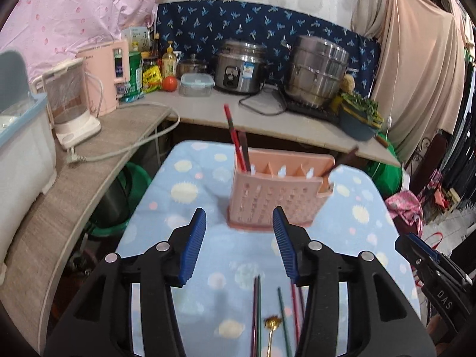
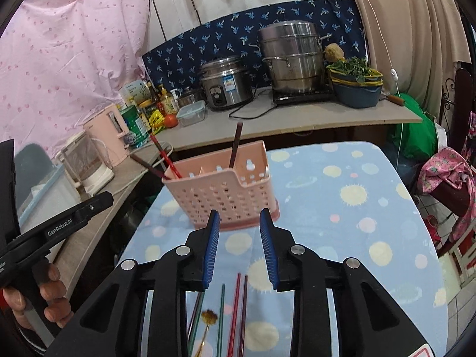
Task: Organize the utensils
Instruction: 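Move both open tools back down toward the remaining chopsticks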
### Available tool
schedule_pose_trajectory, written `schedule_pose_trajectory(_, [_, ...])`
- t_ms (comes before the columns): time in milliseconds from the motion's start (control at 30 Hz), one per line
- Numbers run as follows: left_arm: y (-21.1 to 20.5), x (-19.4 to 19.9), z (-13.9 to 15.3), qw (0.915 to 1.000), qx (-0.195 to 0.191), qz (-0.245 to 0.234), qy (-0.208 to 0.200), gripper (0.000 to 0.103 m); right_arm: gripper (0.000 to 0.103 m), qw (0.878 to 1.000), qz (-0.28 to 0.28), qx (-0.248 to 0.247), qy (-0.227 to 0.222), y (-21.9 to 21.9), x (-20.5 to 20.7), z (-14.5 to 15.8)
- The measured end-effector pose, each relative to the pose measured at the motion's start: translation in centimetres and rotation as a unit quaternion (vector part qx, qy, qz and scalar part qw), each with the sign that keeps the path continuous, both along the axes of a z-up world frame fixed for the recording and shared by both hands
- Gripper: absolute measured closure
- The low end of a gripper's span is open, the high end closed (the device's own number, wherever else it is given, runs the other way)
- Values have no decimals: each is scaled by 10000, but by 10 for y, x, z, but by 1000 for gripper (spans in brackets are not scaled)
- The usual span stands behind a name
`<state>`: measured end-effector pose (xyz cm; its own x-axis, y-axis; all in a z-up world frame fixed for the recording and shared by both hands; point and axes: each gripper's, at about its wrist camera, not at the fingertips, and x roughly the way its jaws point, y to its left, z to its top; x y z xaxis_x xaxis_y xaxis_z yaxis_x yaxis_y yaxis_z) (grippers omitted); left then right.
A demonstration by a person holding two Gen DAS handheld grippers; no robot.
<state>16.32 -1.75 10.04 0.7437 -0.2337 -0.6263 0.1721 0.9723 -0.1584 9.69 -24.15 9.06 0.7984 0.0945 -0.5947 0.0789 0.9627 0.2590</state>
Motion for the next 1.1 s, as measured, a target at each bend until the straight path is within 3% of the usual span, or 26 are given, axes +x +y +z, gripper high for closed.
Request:
schedule_pose_trajectory(300, [9,-47,-59,9977,215,-75,643,59,75,9966,144,-20,817,10,-48,-61])
schedule_pose_trajectory(600, [5,-73,-98,9928,380,-174,1127,59,75,9890,381,-116,1422,31,-79,-110])
schedule_pose_trajectory(1100, [1,-100,-136,9843,475,-369,1661,59,77,9813,625,-281,1801,50,-93,-141])
